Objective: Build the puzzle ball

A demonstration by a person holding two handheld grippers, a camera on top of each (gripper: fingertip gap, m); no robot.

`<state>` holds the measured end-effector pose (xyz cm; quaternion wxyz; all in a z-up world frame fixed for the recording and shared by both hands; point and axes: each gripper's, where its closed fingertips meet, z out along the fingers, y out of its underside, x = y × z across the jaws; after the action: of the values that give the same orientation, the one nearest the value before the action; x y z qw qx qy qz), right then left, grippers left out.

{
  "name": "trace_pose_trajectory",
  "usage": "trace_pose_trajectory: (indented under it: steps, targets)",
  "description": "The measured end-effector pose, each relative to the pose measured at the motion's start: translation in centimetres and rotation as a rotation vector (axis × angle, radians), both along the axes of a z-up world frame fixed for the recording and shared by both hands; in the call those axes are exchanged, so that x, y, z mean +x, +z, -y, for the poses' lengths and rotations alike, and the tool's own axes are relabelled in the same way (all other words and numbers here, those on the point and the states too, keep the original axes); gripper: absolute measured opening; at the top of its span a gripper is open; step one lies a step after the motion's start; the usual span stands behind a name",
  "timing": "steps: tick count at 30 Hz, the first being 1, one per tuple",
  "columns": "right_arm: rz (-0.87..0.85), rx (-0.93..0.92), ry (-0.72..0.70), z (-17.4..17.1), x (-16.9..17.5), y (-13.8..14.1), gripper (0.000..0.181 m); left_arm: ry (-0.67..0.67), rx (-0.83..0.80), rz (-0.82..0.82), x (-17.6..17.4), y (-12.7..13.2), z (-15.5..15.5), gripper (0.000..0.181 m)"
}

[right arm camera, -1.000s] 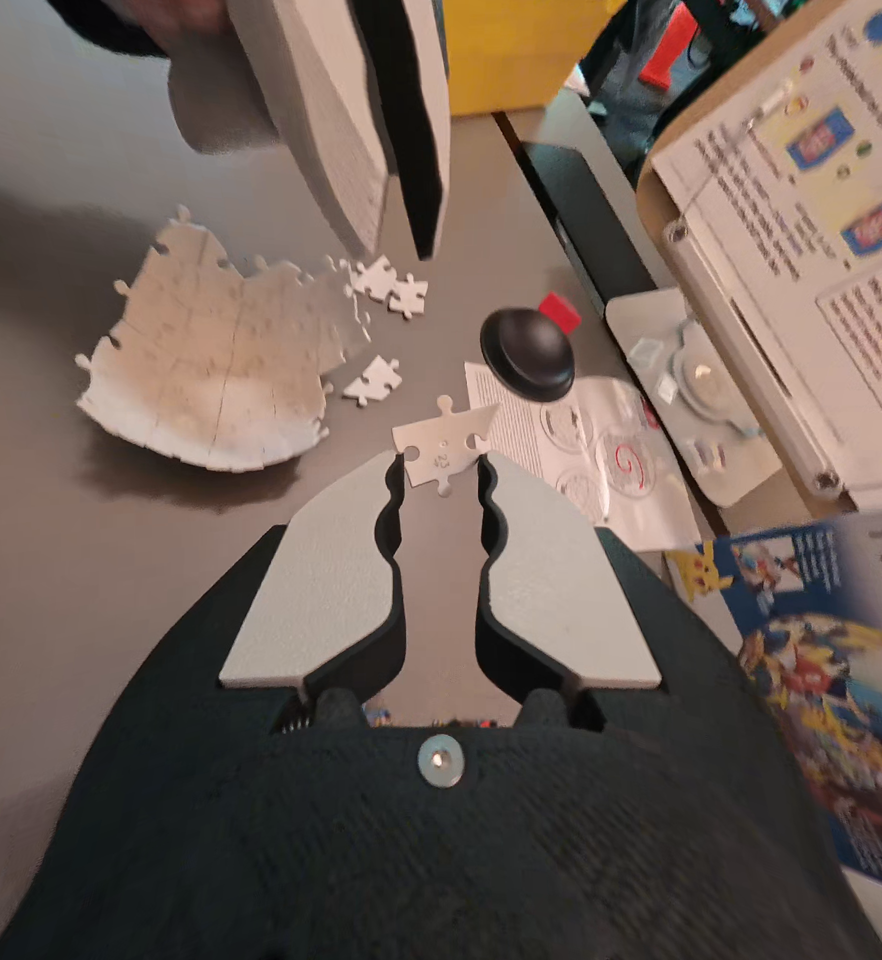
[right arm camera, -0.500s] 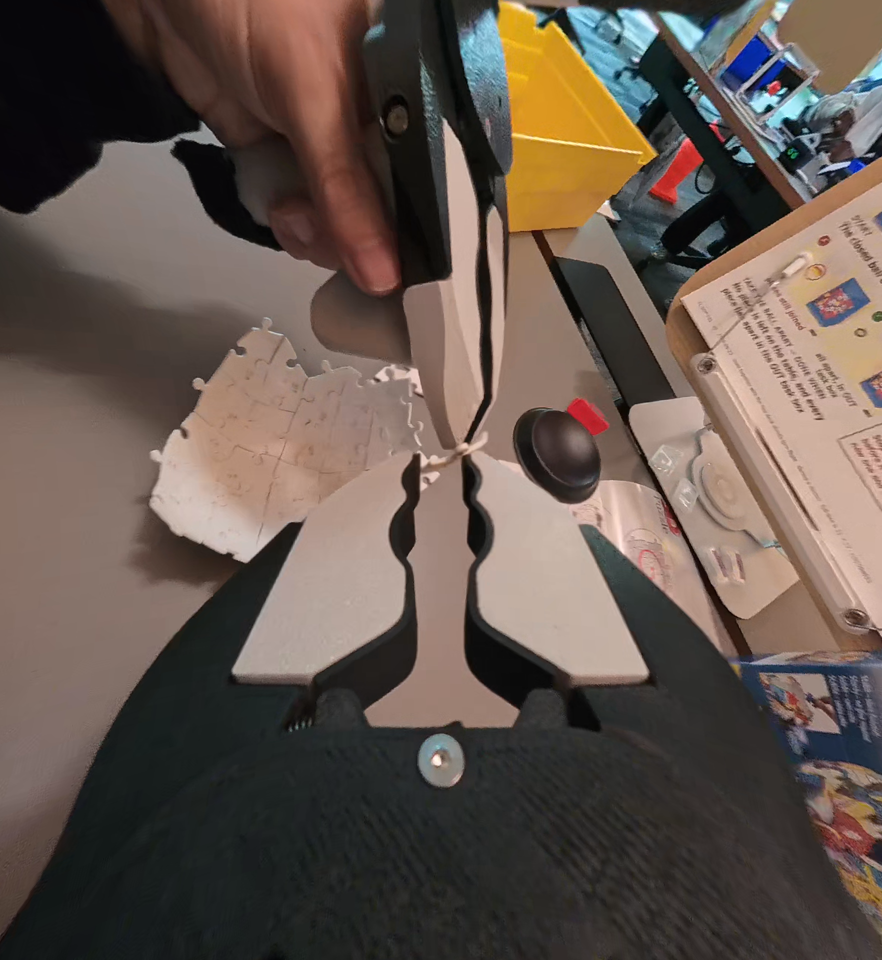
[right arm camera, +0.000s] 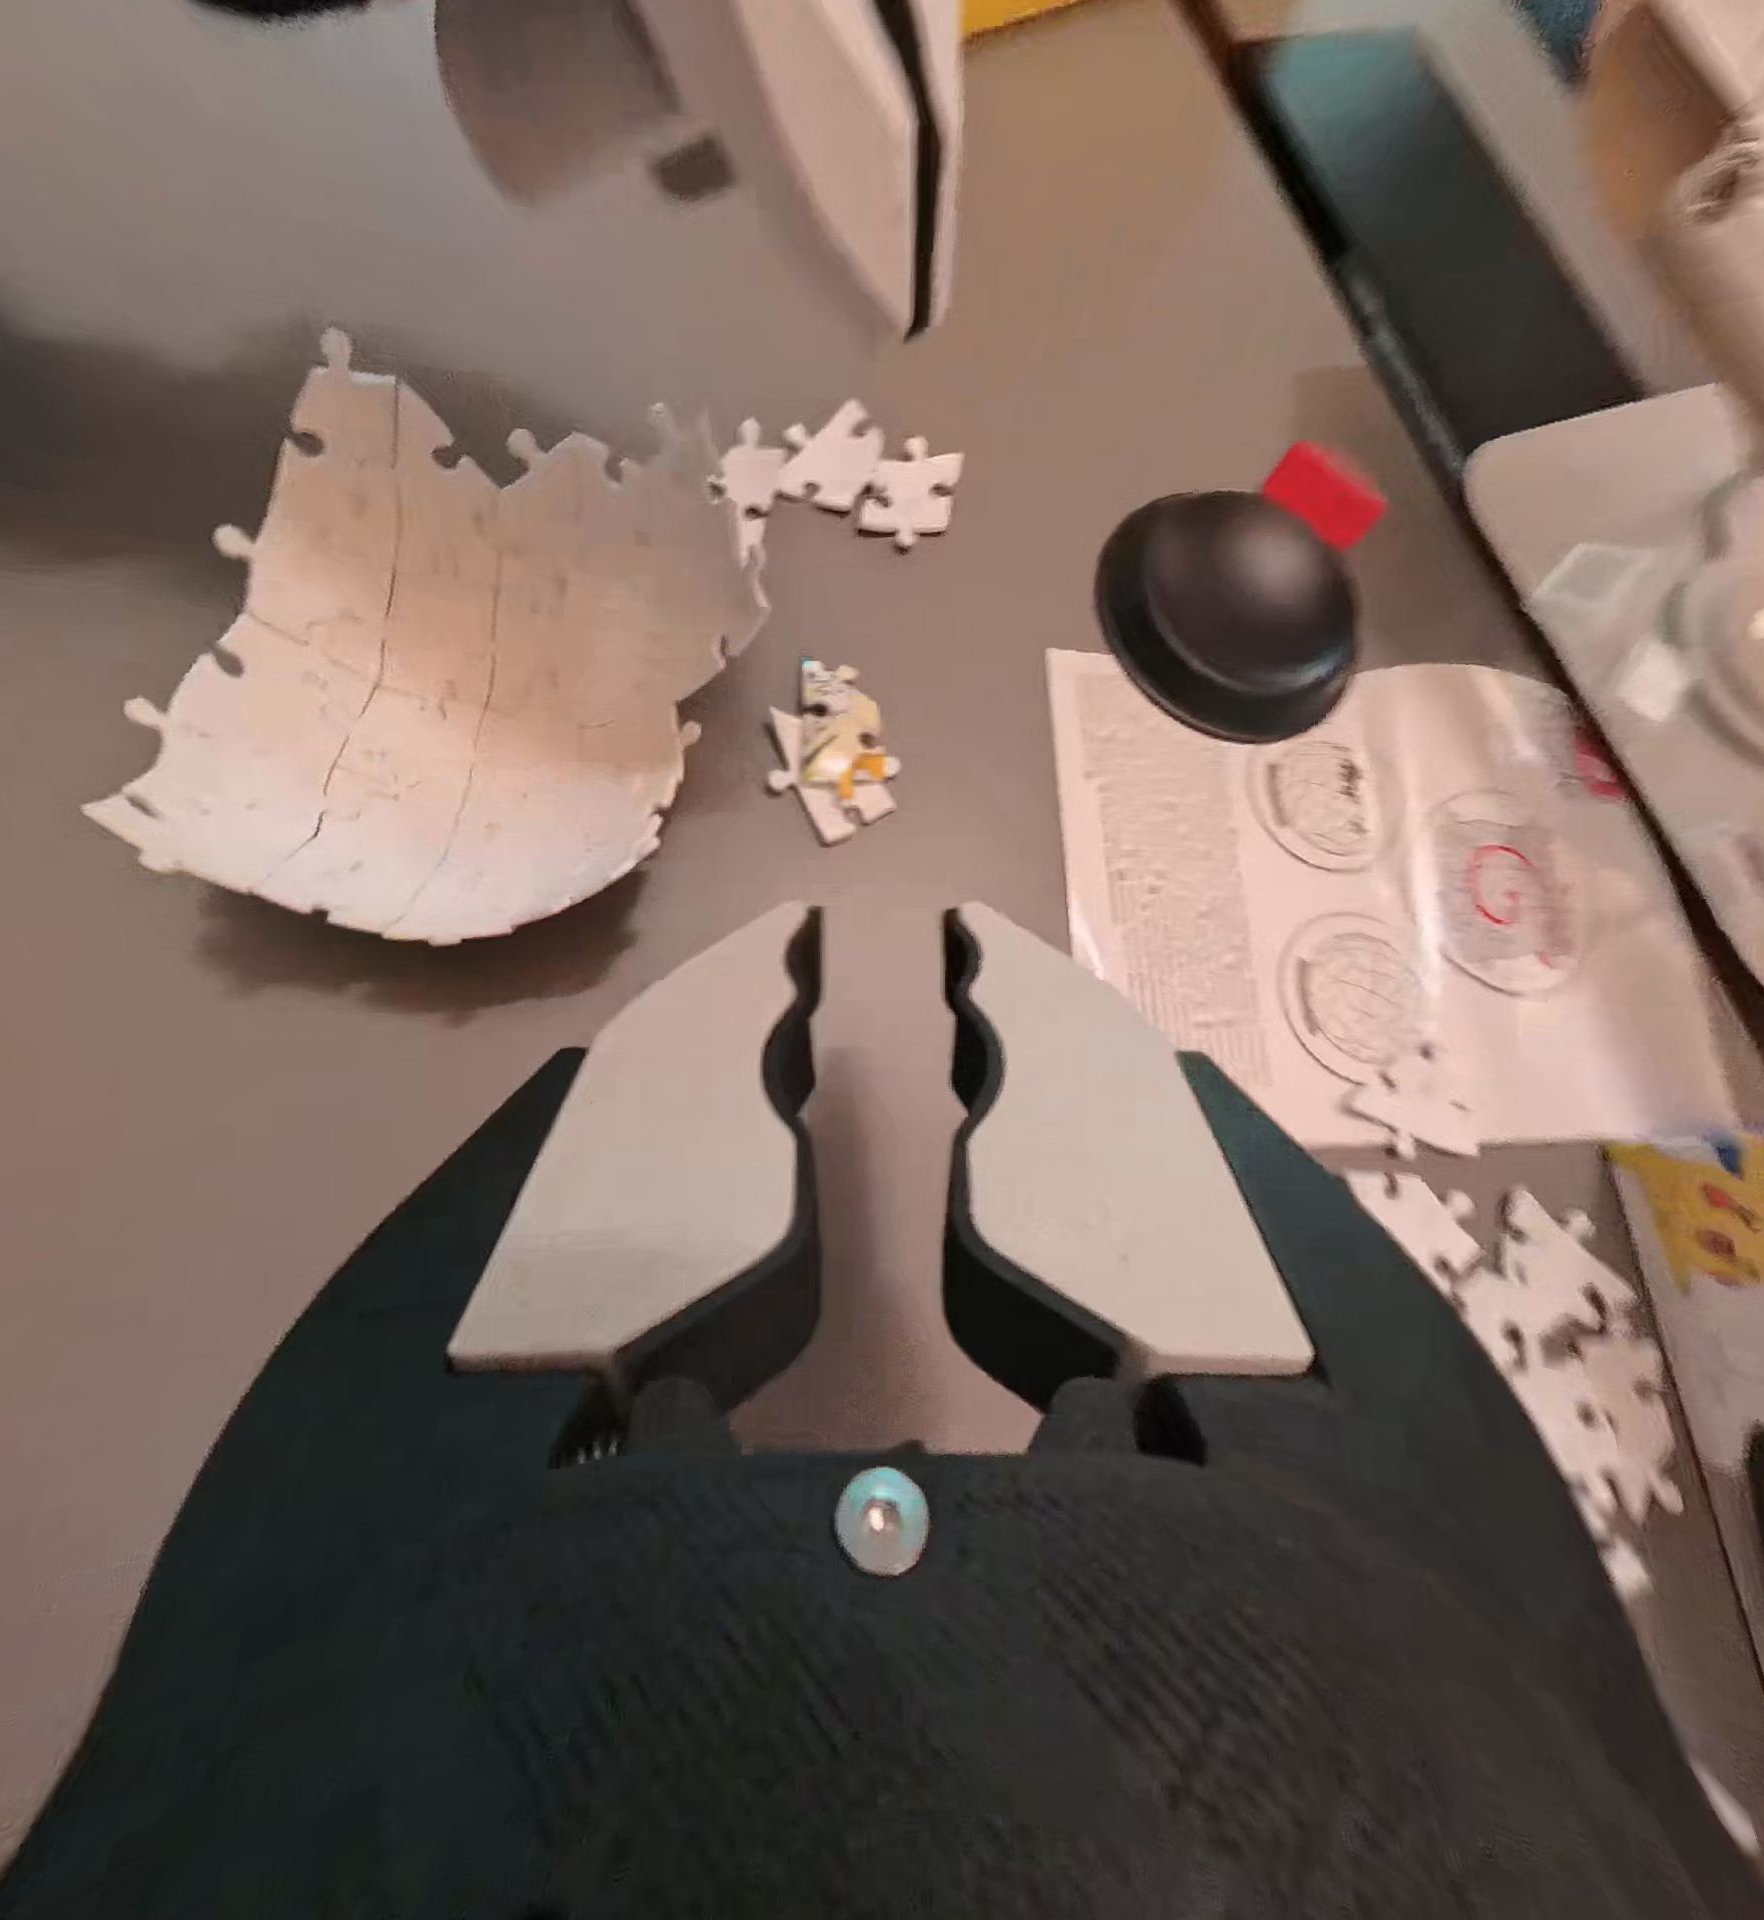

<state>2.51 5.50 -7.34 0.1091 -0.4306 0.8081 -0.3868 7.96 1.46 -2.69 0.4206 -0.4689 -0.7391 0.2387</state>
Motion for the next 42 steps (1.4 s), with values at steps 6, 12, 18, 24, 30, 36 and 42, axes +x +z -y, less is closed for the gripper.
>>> trace_pose_trajectory:
  steps: [6,12,18,24,30,36,42]
  targets:
    - [-0.071,0.062,0.194,3.1,2.8,-3.2,0.035,0.038,-0.006,0.034,1.4,-0.2,0.9,0.008]
    - [0.035,0.208,0.284,4.3,5.7,-4.9,0.035,0.044,-0.028,0.065,2.1,-0.6,1.3,0.009]
    - [-0.043,0.232,0.281,4.3,5.8,-6.4,0.031,0.061,-0.015,0.069,2.4,-1.0,1.8,0.009]
    - [0.020,0.275,0.262,4.3,4.9,-6.3,0.023,0.061,0.004,0.090,2.2,-2.0,1.9,0.009]
    - [0.163,0.313,0.247,4.2,4.1,-5.0,0.023,0.044,0.002,0.126,1.7,-3.1,1.8,0.011]
    - [0.832,0.399,0.165,5.8,3.5,2.5,0.023,0.046,-0.094,0.044,0.8,-1.1,2.0,0.014]
    - [1.576,0.636,0.322,5.6,1.7,9.8,0.023,0.039,-0.320,-0.160,-1.1,3.1,1.9,0.023]
